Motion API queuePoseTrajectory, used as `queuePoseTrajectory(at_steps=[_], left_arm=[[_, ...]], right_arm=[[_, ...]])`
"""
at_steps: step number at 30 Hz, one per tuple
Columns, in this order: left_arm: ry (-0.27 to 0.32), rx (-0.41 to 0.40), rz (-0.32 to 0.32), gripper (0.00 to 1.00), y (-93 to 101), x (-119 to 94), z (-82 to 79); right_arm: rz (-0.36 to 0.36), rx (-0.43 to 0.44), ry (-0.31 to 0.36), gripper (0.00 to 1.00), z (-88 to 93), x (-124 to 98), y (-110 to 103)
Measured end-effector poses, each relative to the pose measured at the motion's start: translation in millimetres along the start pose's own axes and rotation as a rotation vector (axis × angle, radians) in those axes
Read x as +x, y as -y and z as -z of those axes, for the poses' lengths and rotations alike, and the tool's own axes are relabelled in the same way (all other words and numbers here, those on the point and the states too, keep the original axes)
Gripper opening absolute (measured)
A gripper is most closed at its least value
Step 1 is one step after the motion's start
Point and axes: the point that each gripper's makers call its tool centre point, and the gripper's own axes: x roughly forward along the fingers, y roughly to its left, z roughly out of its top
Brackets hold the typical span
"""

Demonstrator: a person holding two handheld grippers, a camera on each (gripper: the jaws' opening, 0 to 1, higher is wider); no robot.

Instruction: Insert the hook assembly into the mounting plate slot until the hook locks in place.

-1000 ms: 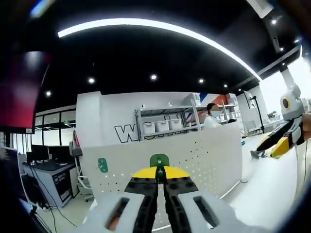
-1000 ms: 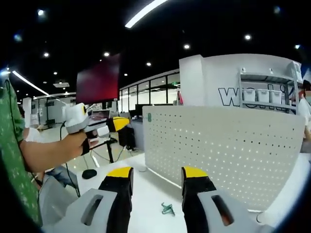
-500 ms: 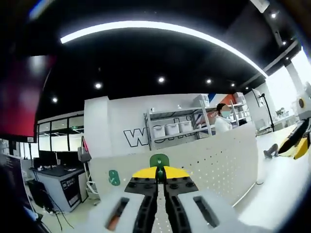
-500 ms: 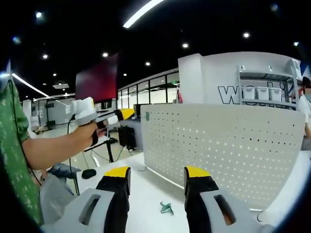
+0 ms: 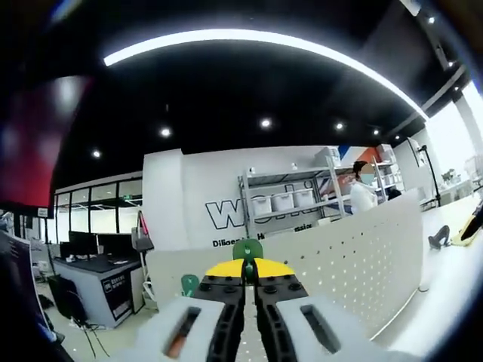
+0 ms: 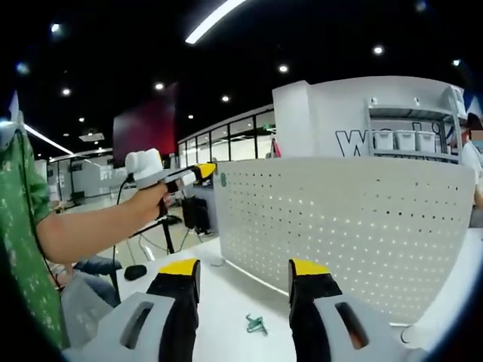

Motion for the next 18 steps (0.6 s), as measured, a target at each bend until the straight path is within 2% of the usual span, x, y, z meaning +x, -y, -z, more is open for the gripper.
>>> queuePoseTrajectory(at_steps=[5,14,16,18], left_arm=[[-0.007,-0.005,-0.017,0.03,-5.1,10.4,7.6],[-0.032,-0.017,-0.035,0.03,-9.5,22.4,21.0],[-0.035,-0.024,-0.039,0.03,-9.7,24.0,23.6],[-0.042,-0.032,-0.042,0.03,-9.6,25.4,27.0]], right_arm=[[0.011,-0.002,-0.002,0.5,-1.4,-1.9,5.0],[0.018,0.003,0.008,0.56,-2.6,-2.2,7.9],[0.028,0.001,0.011,0.61,-3.3,-2.0,9.5],[0.053,-0.006,0.022,0.7,-5.5,-1.3,14.3]])
